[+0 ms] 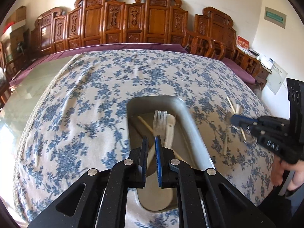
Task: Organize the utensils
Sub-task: 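Lower the white ladle into the grey tray and open the right tool, then move the left tool to the pile and grasp a metal spoon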
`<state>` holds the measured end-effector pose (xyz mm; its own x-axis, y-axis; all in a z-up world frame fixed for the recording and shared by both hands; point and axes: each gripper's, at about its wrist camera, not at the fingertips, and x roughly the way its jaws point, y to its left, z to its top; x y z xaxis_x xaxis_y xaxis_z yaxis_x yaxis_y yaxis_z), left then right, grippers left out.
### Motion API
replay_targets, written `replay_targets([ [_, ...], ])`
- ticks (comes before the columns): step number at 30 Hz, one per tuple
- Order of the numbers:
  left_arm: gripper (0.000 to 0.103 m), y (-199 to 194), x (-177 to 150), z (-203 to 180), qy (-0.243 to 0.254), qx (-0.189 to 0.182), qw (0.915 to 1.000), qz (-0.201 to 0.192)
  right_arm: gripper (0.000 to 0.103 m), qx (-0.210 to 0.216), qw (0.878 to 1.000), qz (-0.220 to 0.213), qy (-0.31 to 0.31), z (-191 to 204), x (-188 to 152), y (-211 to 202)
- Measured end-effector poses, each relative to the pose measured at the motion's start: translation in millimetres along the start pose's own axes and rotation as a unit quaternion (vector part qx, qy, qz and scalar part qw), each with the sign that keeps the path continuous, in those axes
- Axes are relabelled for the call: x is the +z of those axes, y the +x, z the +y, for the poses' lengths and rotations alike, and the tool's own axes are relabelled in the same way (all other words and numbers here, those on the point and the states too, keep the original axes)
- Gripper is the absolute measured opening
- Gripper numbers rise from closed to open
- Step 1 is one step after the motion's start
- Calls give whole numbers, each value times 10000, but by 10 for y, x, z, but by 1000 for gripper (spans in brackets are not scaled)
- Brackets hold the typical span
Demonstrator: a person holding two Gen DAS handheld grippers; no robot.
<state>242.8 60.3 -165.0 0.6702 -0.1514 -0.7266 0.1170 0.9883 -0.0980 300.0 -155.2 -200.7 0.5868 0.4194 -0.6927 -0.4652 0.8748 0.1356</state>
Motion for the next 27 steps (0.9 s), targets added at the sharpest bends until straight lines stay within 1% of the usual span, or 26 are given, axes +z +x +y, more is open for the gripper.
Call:
replay_targets([
  [1, 9, 7, -3, -33, 23, -20, 10000, -1, 7, -139, 9999, -20, 9, -103, -32, -36],
  [2, 14, 16, -4, -90, 66, -61, 10000, -2, 7, -283, 9996, -27, 12, -198, -65, -62],
  [5, 19, 40, -10, -213, 161, -123, 9998, 15, 7, -703, 9975, 23, 29, -513, -156, -110],
  [6, 23, 52, -10, -265, 191, -151, 9997, 22, 7, -815, 9967, 32, 52, -610, -185, -122],
  [8, 29, 68, -7, -330, 224, -177, 9996, 23, 7, -958, 9953, 25, 166, -779, -235, -137],
  [11, 36, 105, -7, -447, 252, -231, 9994, 32, 8, -1021, 9941, 1, 362, -915, -292, -127],
  [13, 37, 137, -15, -526, 302, -284, 9991, 59, 16, -1066, 9931, 8, 481, -977, -354, -94],
  [15, 37, 168, -30, -605, 368, -306, 9988, 97, 22, -1040, 9929, 63, 580, -1024, -421, -56],
  [19, 37, 220, -60, -768, 516, -369, 9979, 152, 23, -1116, 9918, 252, 575, -1064, -509, 55],
  [23, 37, 250, -83, -907, 650, -428, 9968, 185, 23, -1129, 9901, 364, 754, -1184, -551, 128],
  [27, 37, 290, -133, -1113, 857, -650, 9937, 302, 23, -1128, 9886, 352, 934, -1298, -547, 124],
])
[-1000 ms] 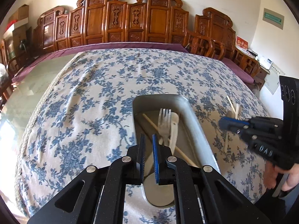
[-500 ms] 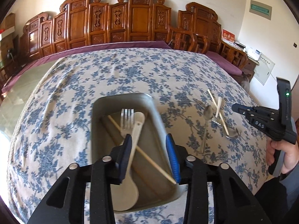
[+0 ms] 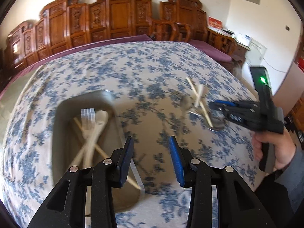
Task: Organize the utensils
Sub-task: 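Move the left tool to the pile and grasp a metal spoon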
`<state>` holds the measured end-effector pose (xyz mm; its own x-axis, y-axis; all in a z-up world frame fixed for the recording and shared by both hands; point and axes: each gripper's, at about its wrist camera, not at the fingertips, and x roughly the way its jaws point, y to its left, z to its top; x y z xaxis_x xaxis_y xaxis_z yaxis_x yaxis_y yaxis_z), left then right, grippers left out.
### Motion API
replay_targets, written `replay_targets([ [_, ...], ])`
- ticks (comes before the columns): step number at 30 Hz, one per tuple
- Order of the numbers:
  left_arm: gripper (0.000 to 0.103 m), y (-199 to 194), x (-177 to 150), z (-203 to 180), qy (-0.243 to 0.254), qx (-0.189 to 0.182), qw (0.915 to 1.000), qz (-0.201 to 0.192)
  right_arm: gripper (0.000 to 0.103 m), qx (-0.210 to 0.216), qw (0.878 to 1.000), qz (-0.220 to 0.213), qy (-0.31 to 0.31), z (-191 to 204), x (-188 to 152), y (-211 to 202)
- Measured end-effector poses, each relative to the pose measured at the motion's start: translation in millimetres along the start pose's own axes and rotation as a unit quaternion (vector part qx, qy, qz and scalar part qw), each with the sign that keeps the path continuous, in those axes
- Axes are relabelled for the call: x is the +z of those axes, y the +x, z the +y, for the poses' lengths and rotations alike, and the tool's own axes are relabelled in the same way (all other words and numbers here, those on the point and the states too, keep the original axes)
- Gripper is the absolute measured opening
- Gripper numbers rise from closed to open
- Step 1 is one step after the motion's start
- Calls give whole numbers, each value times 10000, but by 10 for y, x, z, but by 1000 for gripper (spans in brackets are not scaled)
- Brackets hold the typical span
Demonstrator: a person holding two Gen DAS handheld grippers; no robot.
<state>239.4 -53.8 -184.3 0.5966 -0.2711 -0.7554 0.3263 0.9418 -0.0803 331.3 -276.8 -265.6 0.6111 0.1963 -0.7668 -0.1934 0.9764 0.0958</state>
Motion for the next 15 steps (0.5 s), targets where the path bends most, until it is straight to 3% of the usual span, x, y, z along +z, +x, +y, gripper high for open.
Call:
replay_targets([
  [9, 37, 253, 77, -383, 425, -25, 9988, 230, 23, 181, 9993, -10, 332, -221, 58, 7],
  [15, 37, 689, 339, -401, 232, -117, 9983, 520, 23, 349, 9972, -85, 663, -400, 58, -49],
])
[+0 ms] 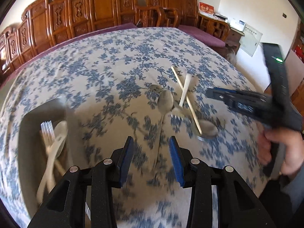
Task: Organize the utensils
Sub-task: 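Move the left tool to the pile and grasp a metal spoon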
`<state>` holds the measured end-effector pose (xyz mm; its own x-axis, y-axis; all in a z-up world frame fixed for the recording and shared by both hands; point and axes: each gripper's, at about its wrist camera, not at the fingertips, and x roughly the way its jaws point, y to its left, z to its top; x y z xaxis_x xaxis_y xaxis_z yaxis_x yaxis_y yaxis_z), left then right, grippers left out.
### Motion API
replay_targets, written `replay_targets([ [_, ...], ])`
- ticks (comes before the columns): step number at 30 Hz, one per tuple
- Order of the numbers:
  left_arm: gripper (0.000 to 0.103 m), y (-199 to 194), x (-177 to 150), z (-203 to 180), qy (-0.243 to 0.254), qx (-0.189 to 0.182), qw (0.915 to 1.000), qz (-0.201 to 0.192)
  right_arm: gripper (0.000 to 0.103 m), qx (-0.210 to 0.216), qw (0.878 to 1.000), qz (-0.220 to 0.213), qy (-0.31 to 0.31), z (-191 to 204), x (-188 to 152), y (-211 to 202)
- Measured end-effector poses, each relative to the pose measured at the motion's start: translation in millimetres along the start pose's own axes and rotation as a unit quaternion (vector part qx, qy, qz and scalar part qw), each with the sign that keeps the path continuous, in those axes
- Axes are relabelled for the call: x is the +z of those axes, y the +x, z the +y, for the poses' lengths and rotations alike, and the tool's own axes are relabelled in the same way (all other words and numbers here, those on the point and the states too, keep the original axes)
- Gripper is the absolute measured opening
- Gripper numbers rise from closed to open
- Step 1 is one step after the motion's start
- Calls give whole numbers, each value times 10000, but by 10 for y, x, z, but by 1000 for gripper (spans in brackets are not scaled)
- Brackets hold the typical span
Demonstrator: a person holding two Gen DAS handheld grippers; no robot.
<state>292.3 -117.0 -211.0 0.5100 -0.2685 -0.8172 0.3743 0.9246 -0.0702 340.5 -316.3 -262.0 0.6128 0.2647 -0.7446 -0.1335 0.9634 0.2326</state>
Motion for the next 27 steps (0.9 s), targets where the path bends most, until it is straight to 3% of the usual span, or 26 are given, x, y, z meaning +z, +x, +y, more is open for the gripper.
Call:
replay_targets([
  [11, 37, 551, 516, -50, -359, -152, 9990, 217, 23, 208, 9998, 56, 55, -49, -13, 19],
  [19, 37, 842, 610, -144, -396, -118, 9982, 441, 23, 318, 9994, 8, 116, -79, 0, -5],
  [27, 36, 874, 627, -144, -471, -112, 9977, 465, 23, 347, 9992, -15, 209, -121, 12, -19],
])
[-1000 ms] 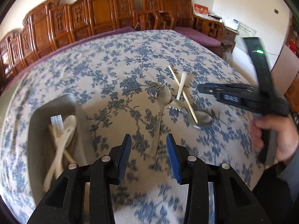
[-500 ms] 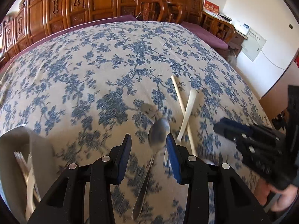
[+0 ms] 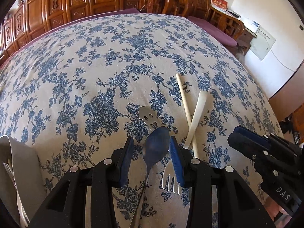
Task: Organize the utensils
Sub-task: 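Move the left tool to the pile and grasp a metal spoon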
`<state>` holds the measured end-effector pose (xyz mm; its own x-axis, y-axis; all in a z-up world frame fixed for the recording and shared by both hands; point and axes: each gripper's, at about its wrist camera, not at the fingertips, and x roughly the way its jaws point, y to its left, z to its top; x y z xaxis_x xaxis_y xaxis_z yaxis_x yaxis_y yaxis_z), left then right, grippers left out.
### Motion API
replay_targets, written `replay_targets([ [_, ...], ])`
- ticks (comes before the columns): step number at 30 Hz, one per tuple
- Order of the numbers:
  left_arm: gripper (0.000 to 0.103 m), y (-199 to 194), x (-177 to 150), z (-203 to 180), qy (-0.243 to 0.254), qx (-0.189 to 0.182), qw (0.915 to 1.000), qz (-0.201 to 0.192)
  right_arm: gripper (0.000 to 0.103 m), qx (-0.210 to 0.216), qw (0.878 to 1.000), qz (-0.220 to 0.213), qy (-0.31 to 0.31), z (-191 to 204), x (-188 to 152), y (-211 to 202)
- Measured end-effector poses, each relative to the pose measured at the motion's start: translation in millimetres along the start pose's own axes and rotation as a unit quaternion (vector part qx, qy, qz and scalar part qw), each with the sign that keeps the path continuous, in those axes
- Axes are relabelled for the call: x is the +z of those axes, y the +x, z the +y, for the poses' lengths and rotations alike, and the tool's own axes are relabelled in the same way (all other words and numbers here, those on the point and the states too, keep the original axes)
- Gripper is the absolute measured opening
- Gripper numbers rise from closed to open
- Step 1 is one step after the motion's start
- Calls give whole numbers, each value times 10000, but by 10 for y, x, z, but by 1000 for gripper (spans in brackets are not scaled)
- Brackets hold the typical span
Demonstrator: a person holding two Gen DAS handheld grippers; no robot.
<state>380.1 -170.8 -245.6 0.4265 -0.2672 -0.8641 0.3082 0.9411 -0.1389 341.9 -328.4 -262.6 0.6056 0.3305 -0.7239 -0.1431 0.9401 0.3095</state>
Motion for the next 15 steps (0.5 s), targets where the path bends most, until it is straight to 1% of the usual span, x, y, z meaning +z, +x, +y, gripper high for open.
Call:
replay_targets([
  [10, 37, -2, 3, -42, 39, -93, 9999, -62, 23, -17, 10000, 10, 19, -1, 0, 10],
  [15, 36, 49, 19, -71, 180, 34, 9998, -56, 23, -13, 10000, 11, 12, -2, 0, 17],
])
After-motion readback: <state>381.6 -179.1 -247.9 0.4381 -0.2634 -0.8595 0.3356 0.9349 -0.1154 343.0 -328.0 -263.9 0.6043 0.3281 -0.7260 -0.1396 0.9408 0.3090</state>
